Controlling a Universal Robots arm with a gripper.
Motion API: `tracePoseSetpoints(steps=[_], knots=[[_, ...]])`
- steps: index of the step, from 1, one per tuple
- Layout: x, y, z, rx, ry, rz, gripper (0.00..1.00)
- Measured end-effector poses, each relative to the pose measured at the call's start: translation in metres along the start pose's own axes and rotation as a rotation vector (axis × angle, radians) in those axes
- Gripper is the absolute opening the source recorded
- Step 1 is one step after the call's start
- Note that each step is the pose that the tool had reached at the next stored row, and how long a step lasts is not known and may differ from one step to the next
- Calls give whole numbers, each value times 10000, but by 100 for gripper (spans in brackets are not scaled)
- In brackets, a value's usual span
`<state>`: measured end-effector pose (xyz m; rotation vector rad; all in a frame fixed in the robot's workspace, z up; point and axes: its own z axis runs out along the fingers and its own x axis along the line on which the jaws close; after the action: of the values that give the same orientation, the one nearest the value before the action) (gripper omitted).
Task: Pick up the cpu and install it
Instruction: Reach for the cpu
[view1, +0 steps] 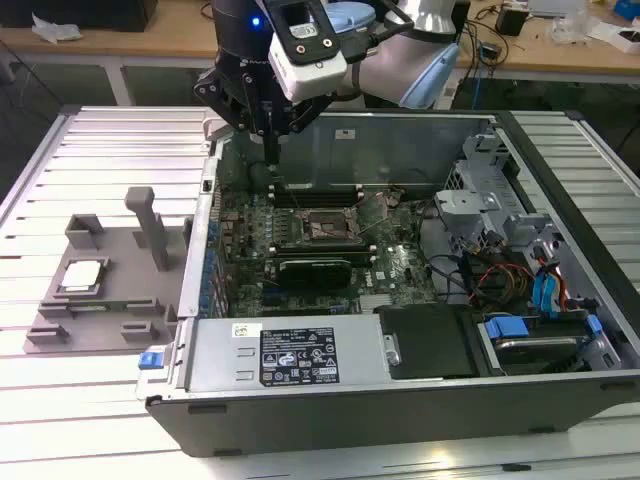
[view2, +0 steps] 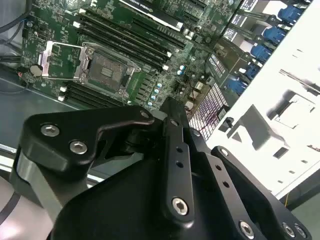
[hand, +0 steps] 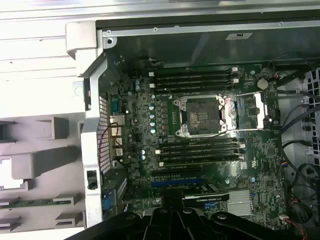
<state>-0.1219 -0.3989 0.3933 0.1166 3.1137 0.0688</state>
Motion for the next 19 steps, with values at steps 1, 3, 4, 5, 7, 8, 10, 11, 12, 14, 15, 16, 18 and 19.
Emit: tracePoseSetpoints(steps=[1,3,4,5,7,8,10,11,12,14,15,16,18,19], knots=[[0,0,0,0,0,0,11],[9,0,0,0,0,1,11],[11,-1,0,0,0,-1,11],[16,-1,0,0,0,1,11],[46,-4,-2,2,0,0,11],[68,-5,-2,0,0,1,11],[117,-9,-3,1,0,0,11],[139,-10,-4,1,0,-1,11],[174,-13,-4,0,-1,-2,11],[220,-16,-6,0,-1,1,11],[242,-18,-6,0,-1,1,11],[273,-20,-7,0,-1,0,11],[373,-28,-10,1,-1,1,11],[420,-31,-11,0,-1,1,11]])
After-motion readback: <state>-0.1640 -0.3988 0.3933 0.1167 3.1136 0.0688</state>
